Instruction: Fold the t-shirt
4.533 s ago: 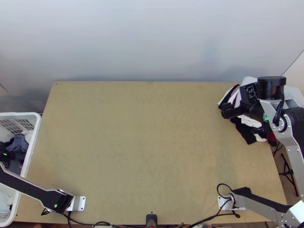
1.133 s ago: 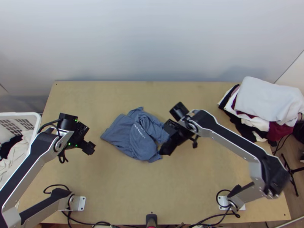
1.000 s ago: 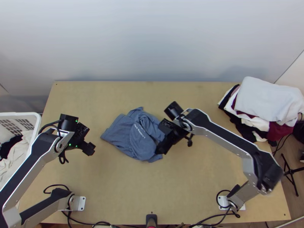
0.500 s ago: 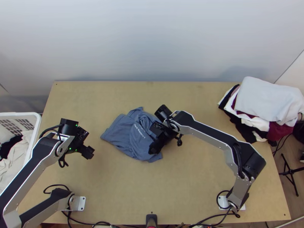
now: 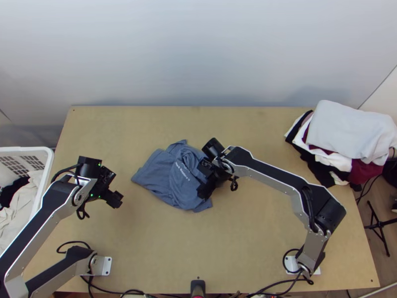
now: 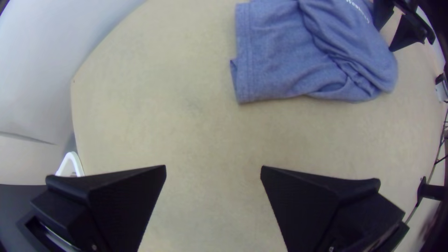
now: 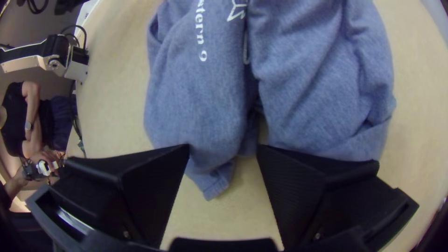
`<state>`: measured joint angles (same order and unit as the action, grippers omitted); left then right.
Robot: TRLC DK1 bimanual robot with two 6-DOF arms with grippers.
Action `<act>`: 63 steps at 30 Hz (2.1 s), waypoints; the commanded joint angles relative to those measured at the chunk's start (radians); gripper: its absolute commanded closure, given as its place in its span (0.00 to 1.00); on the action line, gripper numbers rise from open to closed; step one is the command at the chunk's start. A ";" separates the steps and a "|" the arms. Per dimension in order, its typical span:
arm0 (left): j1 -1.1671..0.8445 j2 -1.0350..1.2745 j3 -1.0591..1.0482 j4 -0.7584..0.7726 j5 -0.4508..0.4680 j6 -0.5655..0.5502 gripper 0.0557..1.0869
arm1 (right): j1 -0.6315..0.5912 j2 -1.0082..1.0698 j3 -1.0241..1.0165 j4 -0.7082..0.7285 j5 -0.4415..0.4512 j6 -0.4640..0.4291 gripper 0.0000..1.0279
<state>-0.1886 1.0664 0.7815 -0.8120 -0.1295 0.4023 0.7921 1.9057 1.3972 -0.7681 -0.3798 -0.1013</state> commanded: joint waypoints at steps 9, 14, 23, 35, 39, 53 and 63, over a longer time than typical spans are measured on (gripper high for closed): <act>0.003 0.004 -0.011 0.030 0.001 -0.002 0.04 | 0.108 0.007 0.039 0.021 -0.013 -0.031 0.97; -0.006 0.007 -0.031 0.062 0.001 0.004 0.04 | 0.067 -0.191 0.148 -0.080 -0.050 -0.025 0.97; -0.086 0.130 0.028 0.166 0.030 -0.022 0.04 | -0.099 -0.366 0.387 -0.326 -0.080 -0.028 0.97; -0.285 0.408 0.050 0.458 -0.067 -0.011 0.04 | -0.269 -0.362 0.416 -0.293 -0.080 0.041 0.97; -0.382 0.423 0.067 0.467 -0.075 -0.023 0.04 | -0.266 -0.356 0.399 -0.289 -0.080 0.041 0.97; -0.522 0.405 0.091 0.459 -0.059 -0.095 0.04 | -0.274 -0.327 0.401 -0.278 -0.079 0.040 0.97; -0.535 0.501 0.163 0.442 0.005 -0.148 0.05 | -0.275 -0.326 0.401 -0.278 -0.079 0.038 0.97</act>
<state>-0.7094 1.4944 0.8932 -0.3683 -0.1596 0.2829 0.5182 1.5784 1.7988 -1.0458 -0.4595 -0.0605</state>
